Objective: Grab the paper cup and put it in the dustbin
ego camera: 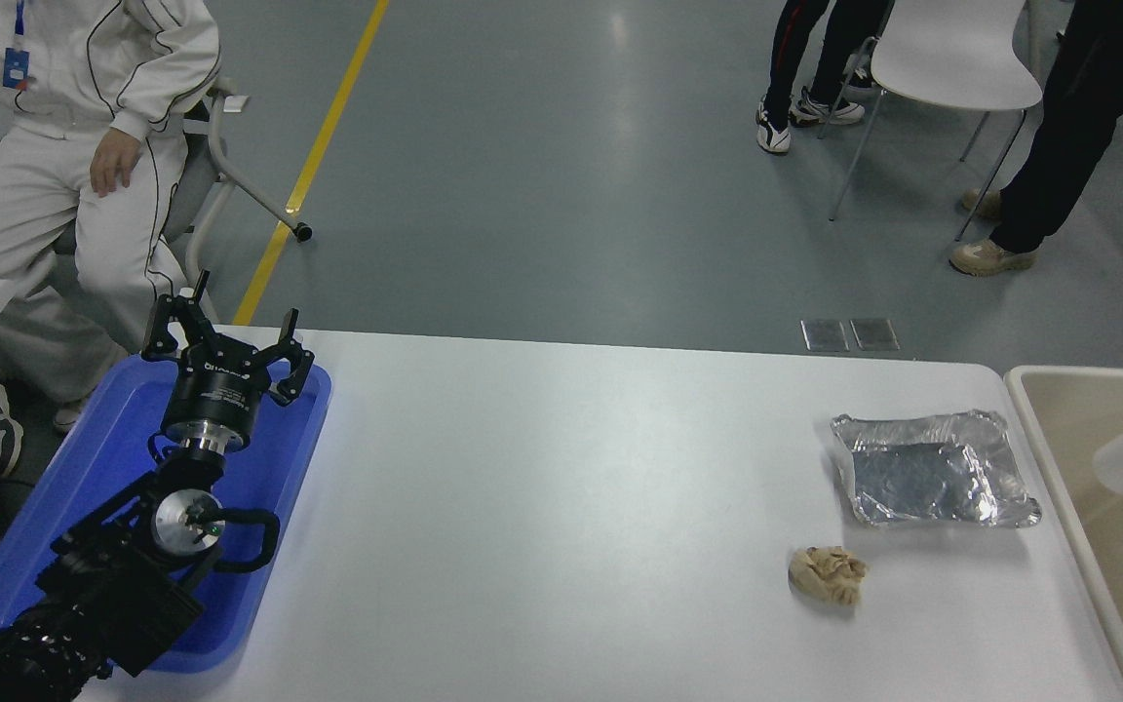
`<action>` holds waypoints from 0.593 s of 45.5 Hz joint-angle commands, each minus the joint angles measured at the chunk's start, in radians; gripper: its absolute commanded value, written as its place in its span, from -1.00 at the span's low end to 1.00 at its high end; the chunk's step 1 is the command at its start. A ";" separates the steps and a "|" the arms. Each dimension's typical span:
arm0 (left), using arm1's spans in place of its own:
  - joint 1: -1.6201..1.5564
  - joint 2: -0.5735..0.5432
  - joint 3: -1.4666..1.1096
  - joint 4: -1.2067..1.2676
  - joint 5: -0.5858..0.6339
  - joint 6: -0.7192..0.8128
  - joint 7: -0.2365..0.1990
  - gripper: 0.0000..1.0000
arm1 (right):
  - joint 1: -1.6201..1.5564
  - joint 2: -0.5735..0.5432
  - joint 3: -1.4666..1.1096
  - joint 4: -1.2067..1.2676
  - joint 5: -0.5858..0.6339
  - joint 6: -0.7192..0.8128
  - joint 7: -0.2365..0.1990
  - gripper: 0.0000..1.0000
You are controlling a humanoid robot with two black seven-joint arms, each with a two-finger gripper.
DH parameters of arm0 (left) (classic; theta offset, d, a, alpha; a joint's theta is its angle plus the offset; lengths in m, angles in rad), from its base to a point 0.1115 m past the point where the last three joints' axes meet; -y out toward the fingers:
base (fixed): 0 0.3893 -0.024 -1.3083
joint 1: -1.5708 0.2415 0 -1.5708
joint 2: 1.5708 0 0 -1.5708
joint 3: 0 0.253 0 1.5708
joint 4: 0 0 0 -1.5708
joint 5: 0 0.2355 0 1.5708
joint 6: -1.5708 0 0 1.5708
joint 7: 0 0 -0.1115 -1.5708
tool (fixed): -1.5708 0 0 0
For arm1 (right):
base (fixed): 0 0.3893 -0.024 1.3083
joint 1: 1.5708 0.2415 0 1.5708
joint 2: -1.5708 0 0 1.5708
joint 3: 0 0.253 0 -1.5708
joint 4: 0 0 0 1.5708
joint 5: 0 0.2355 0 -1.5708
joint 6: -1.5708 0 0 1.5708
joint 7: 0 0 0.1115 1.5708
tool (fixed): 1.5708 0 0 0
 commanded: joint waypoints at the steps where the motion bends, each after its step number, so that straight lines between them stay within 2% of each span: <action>1: 0.000 0.000 0.000 0.000 0.000 0.000 -0.001 1.00 | -0.242 -0.002 0.154 -0.195 0.054 -0.022 -0.068 -1.00; 9: 0.000 0.000 0.000 0.000 0.000 0.000 -0.001 1.00 | -0.394 0.008 0.307 -0.330 0.054 -0.060 -0.182 -1.00; 16: 0.000 0.000 0.000 0.002 0.000 0.000 -0.001 1.00 | -0.508 0.027 0.464 -0.397 0.054 -0.157 -0.282 -1.00; 27: 0.000 0.000 0.000 0.000 0.000 0.000 -0.001 1.00 | -0.686 0.095 0.634 -0.434 0.052 -0.407 -0.291 -1.00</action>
